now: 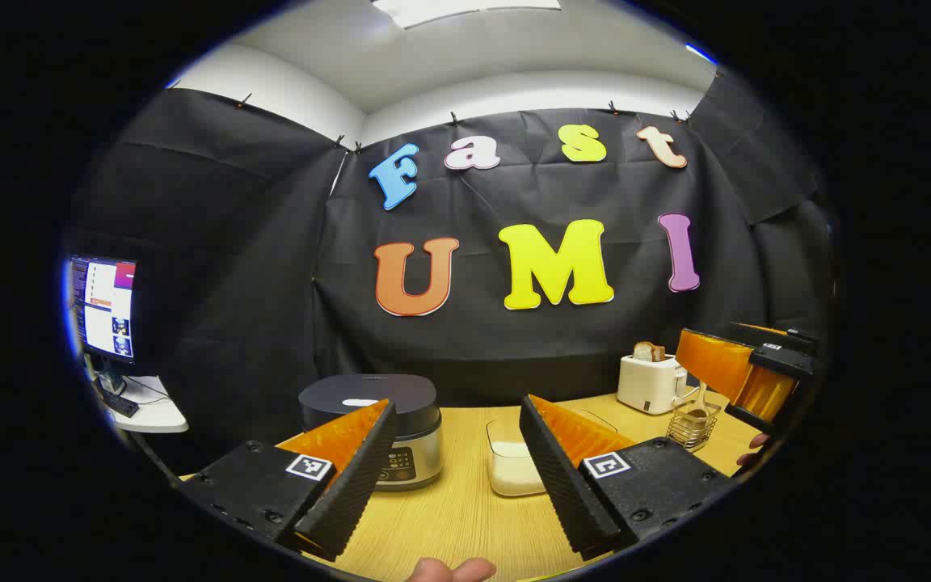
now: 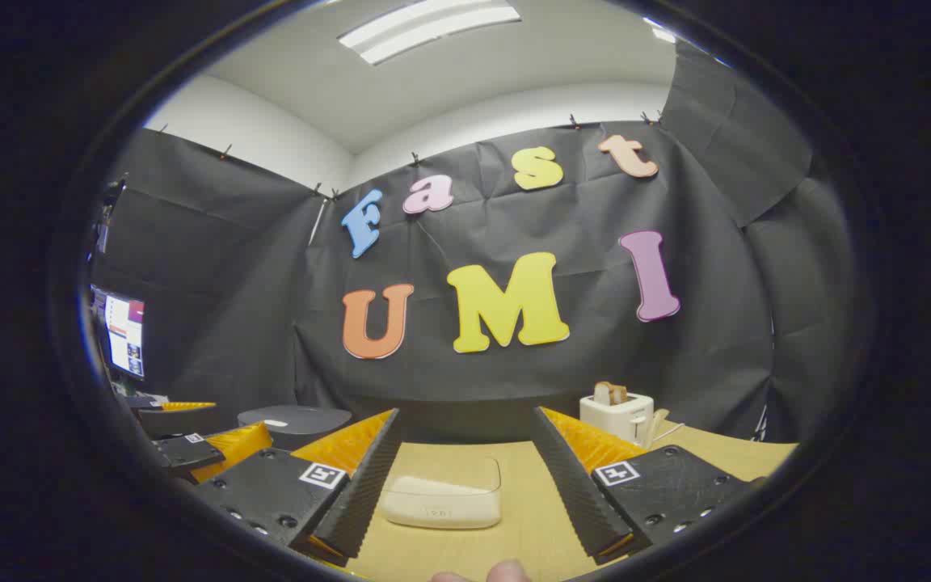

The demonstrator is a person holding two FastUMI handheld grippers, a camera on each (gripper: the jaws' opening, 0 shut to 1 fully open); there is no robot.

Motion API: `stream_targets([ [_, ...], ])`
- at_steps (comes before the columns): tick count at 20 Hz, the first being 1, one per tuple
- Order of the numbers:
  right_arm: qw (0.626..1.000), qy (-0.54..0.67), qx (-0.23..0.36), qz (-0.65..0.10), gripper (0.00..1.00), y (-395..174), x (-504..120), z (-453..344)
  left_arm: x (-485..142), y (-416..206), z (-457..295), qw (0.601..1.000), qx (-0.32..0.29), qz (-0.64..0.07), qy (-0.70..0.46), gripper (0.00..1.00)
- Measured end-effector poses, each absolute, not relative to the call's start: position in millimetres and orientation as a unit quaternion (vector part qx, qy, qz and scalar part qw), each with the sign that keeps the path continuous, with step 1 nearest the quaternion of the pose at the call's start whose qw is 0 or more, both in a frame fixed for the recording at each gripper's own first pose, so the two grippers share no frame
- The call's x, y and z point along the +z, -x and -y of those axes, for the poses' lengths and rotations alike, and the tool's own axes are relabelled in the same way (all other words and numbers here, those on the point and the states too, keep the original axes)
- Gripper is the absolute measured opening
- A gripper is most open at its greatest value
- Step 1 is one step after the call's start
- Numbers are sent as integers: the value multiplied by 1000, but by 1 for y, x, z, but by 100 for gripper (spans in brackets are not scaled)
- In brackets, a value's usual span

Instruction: Close the left gripper, press the button to open the rice cooker; take a wooden spoon from the chopstick holder with the right hand, scoop a spoonful of rice and pour it into the rice cooker, then put the wooden spoon back into the chopstick holder.

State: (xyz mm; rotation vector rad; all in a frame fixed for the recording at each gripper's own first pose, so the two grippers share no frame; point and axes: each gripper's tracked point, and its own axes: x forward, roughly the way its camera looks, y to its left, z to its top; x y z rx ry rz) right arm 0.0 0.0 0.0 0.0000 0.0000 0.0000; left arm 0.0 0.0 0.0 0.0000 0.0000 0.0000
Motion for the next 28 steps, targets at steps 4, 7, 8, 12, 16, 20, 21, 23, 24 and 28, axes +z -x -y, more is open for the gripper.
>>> stream_targets([
  [4, 1000, 0, 3, -3, 95, 0, -2, -1, 0, 1, 1, 1000, -3, -2, 0, 97],
  [7, 1000, -2, 6, -7, 92, 1, -3, -2, -2, 0, 1, 1000, -3, -4, -2, 97],
  [8, 1000, -1, 5, -7, 95, 1, -4, -1, -2, 0, 1, 1000, -2, -5, -3, 97],
  [12, 1000, 0, 5, -5, 95, 0, -2, -1, -2, 0, 1, 1000, -2, -6, -3, 97],
  [16, 1000, 5, 7, -7, 95, -1, -3, 3, -4, -1, 3, 1000, -3, -10, -4, 97],
  [20, 1000, 3, 17, -14, 92, -6, -7, 10, -6, -1, 2, 1000, 9, -18, -5, 97],
  [21, 1000, 3, 19, -16, 92, -10, -6, 14, -5, 1, 2, 1000, 14, -17, -2, 97],
  [23, 1000, -6, 22, -21, 92, -15, -7, 22, -1, 1, 5, 1000, 16, -9, -3, 97],
  [24, 999, -7, 22, -25, 95, -17, -9, 28, -2, 0, 3, 1000, 22, -12, -4, 96],
  [28, 1000, -8, 11, -27, 95, -21, -12, 56, -1, -16, -14, 999, 32, -38, -6, 97],
])
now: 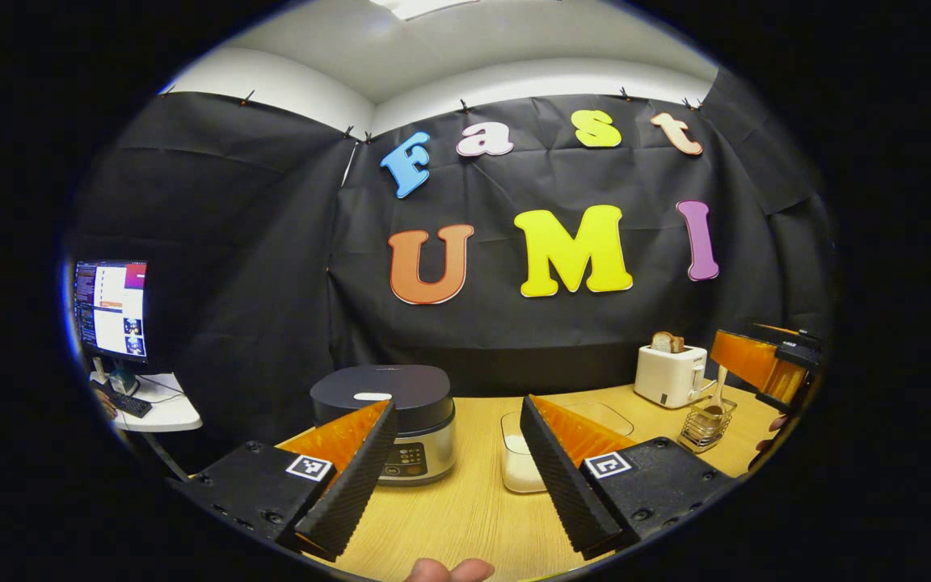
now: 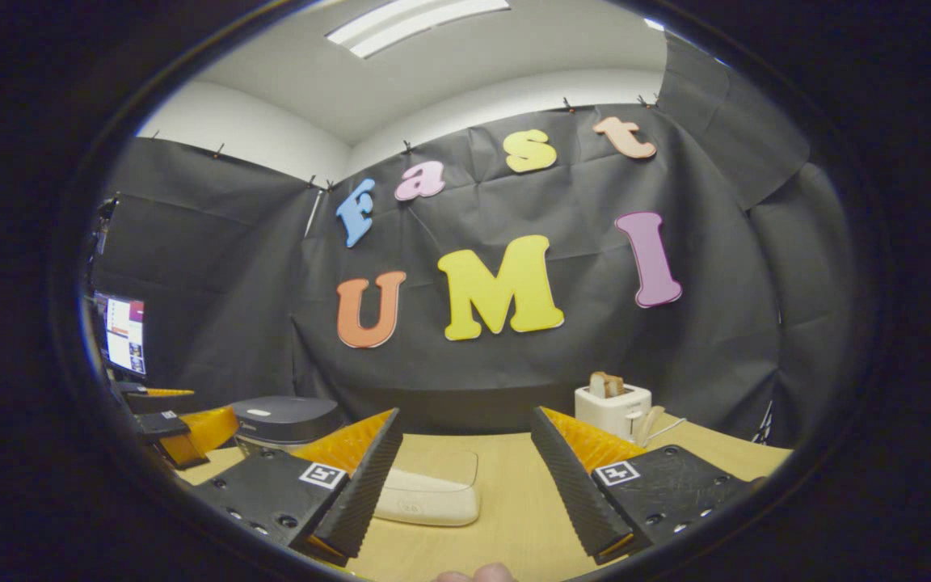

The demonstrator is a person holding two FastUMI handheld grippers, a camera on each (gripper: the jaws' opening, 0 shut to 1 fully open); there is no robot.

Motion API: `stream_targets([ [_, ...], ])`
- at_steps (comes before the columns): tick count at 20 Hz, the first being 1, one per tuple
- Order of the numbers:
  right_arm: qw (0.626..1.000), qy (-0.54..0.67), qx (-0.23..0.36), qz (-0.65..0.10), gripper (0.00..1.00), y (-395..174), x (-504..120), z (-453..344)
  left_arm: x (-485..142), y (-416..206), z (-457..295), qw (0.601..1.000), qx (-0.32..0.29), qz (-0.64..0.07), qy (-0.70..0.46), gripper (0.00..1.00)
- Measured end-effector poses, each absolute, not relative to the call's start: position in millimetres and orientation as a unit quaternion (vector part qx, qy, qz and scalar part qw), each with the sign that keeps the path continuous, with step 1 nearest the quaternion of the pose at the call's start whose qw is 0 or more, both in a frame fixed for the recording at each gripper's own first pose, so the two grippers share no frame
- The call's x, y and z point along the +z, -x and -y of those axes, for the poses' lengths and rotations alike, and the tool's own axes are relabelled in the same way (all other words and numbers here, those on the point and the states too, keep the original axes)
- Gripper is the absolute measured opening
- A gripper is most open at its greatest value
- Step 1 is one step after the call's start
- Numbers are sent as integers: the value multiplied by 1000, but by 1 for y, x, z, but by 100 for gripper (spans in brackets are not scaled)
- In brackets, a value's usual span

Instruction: Close the left gripper, press the button to open the rice cooker; take a wooden spoon from the chopstick holder with the right hand, scoop a spoonful of rice and pour it into the rice cooker, then put the wooden spoon back into the chopstick holder.

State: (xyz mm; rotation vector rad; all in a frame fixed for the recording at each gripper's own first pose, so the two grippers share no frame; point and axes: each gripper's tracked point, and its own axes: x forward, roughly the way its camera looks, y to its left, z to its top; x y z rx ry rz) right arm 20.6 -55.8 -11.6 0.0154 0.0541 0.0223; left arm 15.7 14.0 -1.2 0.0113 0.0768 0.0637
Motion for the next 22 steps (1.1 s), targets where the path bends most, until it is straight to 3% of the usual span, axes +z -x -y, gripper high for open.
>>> stream_targets([
  [13, 999, -22, 4, -30, 95, -32, -22, 119, -1, -110, -76, 983, 30, -180, -19, 98],
  [20, 999, -40, -2, -28, 99, -35, -26, 142, -19, -146, -121, 959, 63, -275, -8, 67],
  [21, 999, -39, -7, -26, 95, -35, -26, 147, -25, -147, -125, 954, 67, -291, -5, 63],
  [22, 999, -38, -10, -24, 95, -35, -26, 149, -32, -148, -129, 949, 72, -307, -1, 55],
])
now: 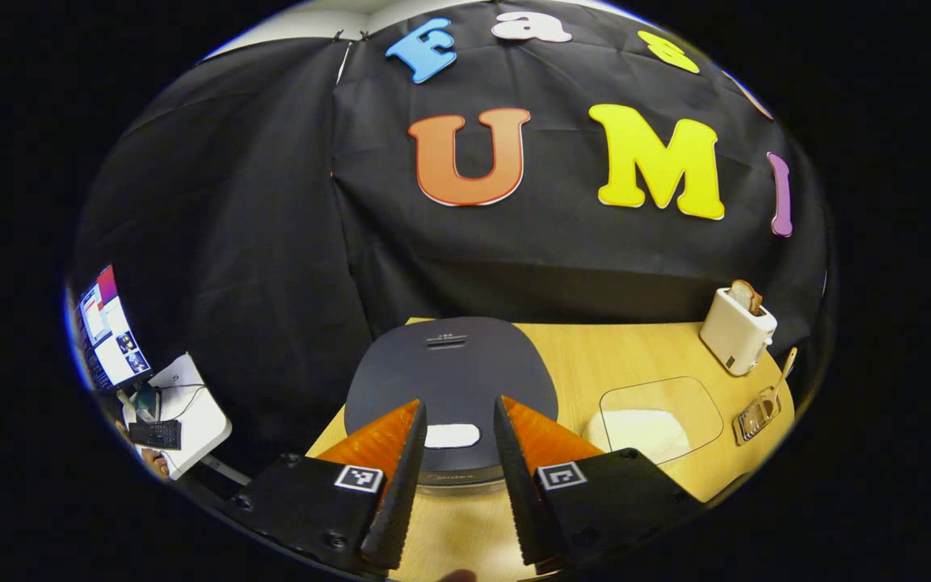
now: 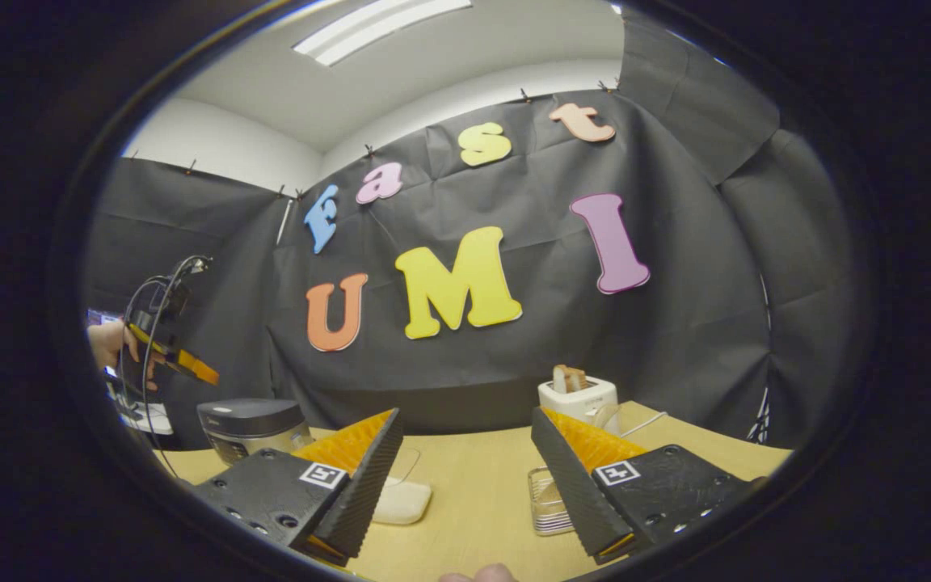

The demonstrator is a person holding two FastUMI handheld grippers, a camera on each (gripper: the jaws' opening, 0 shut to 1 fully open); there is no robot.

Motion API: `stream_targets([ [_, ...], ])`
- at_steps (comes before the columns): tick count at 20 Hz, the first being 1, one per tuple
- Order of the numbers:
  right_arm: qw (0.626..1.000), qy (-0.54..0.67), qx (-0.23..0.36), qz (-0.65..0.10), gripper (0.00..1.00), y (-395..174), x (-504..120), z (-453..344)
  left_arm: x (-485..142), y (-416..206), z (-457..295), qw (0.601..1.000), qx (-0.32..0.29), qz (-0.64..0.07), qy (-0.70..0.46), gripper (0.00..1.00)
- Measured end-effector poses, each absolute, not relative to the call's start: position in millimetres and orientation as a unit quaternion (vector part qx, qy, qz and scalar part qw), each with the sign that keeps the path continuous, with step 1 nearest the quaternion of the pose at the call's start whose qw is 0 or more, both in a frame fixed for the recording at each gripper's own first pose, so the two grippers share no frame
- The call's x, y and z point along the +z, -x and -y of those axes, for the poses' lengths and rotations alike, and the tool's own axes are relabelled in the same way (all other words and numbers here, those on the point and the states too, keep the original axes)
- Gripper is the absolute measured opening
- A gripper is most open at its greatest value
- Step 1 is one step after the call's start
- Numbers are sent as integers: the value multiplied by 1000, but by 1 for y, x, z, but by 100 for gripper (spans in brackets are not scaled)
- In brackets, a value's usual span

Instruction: Close the left gripper, press the button to open the rice cooker; take a wooden spoon from the chopstick holder with the right hand, scoop a spoonful of rice and pour it into the rice cooker, then put the wooden spoon back into the chopstick holder.

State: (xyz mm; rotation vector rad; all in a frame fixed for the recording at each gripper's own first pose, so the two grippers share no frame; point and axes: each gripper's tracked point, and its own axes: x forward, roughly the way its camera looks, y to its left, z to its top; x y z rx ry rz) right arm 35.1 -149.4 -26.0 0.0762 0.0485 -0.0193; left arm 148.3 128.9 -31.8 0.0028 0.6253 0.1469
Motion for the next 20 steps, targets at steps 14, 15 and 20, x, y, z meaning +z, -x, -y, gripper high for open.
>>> stream_targets([
  [14, 998, -42, -36, -13, 96, -31, -34, 178, -90, -159, -138, 906, 85, -411, 55, 3],
  [15, 998, -46, -35, -13, 95, -31, -36, 177, -89, -158, -138, 908, 90, -405, 59, 3],
  [20, 998, -47, -22, -31, 95, -34, -52, 168, -93, -154, -136, 907, 67, -414, 45, 4],
])
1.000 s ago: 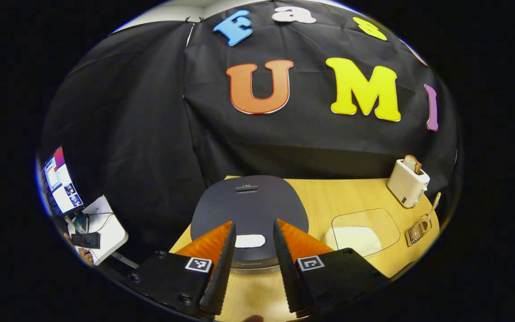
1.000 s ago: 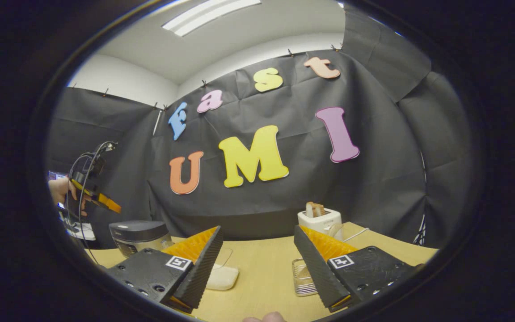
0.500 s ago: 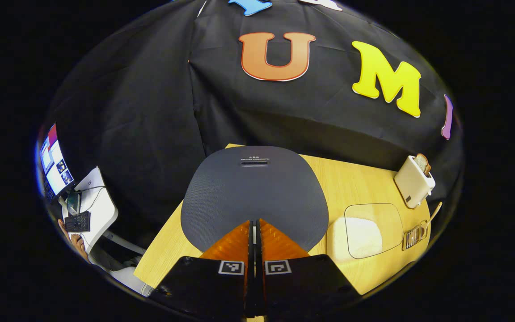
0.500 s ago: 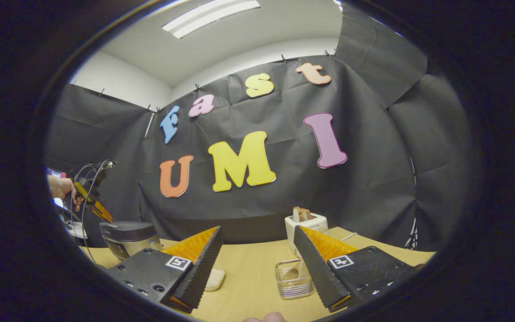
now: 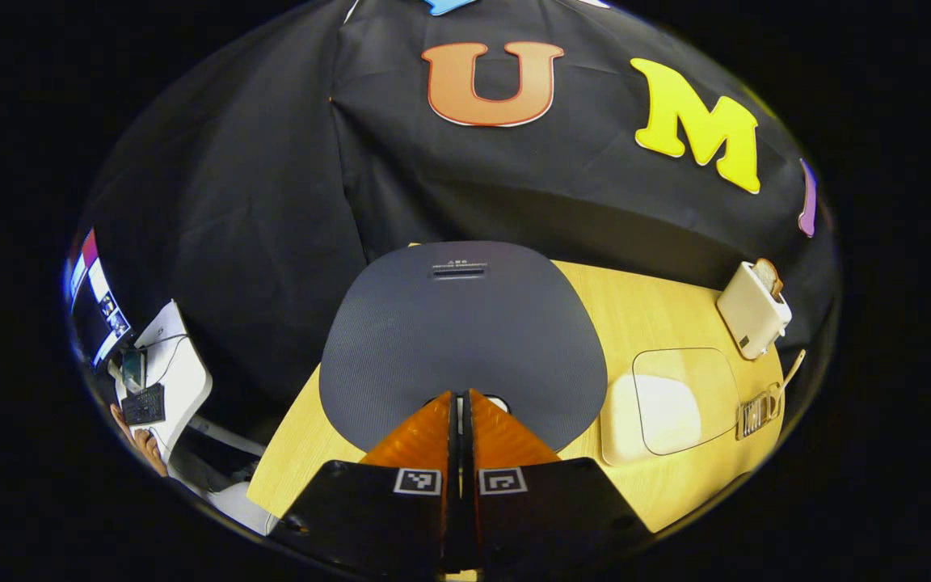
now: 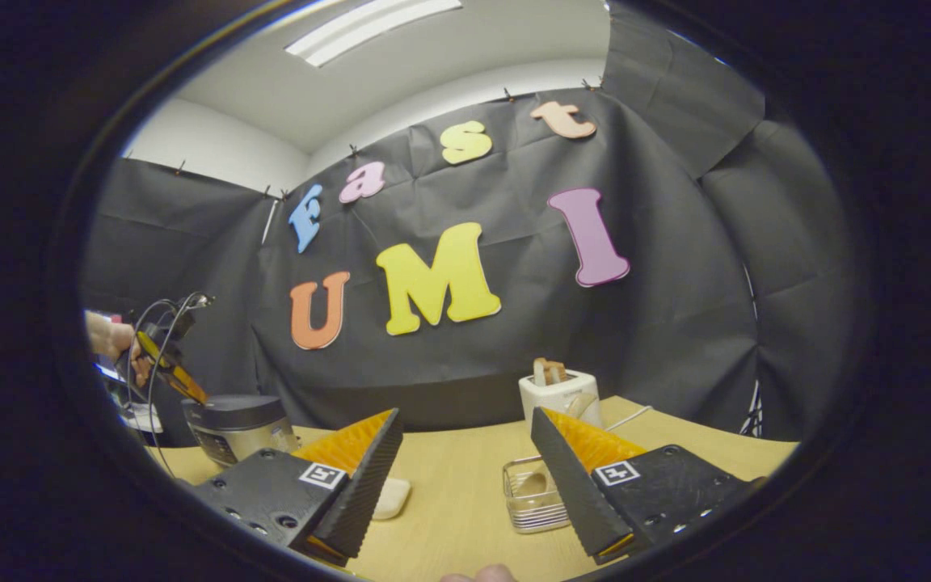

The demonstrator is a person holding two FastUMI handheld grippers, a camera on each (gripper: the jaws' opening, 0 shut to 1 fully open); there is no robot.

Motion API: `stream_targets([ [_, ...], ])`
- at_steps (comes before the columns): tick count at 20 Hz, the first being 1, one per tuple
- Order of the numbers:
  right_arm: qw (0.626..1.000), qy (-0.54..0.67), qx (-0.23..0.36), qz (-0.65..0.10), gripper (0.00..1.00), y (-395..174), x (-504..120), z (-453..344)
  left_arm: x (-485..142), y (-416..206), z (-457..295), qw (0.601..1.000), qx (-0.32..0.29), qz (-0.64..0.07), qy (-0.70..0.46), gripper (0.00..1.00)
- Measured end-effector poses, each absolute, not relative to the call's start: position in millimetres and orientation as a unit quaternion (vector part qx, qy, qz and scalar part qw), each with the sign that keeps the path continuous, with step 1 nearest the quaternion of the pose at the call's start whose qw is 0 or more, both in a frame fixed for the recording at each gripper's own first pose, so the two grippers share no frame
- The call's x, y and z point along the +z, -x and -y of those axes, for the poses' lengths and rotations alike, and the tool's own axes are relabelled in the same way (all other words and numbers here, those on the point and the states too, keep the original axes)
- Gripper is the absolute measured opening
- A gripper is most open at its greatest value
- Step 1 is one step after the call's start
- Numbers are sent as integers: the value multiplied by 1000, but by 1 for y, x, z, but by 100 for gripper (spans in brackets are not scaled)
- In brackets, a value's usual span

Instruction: Close the left gripper, press the button to open the rice cooker; take a wooden spoon from the chopstick holder with the right hand, scoop a spoonful of rice and pour it into the rice cooker, then put the wooden spoon back into the chopstick holder.

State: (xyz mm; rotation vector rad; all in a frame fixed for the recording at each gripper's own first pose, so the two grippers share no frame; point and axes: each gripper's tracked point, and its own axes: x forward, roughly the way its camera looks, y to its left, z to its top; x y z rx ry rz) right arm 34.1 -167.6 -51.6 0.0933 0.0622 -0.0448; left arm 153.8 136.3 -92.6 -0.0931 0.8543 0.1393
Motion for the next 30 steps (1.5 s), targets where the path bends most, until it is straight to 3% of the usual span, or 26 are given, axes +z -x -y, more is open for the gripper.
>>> stream_targets([
  [5, 999, -45, -15, -24, 99, -29, -39, 163, -80, -160, -129, 917, 62, -390, 47, 3],
  [8, 999, -33, -26, -8, 95, -22, -25, 169, -46, -171, -115, 940, 59, -336, 24, 57],
  [10, 999, -33, -37, -2, 95, -19, -20, 174, -12, -179, -128, 957, 87, -274, -18, 87],
  [12, 998, -37, -44, -2, 95, -17, -17, 179, 18, -179, -129, 969, 97, -227, -24, 98],
  [16, 998, -39, -56, 5, 95, -13, -6, 191, 41, -162, -118, 976, 90, -197, -19, 97],
  [21, 997, -12, -77, 1, 95, -12, 2, 214, 68, -138, -92, 990, 86, -105, -30, 97],
  [29, 995, -7, -88, -47, 95, -13, -12, 237, 39, -99, -26, 997, 33, -68, -24, 97],
  [30, 994, -10, -89, -55, 95, -14, -16, 239, 34, -94, -16, 997, 26, -65, -20, 92],
])
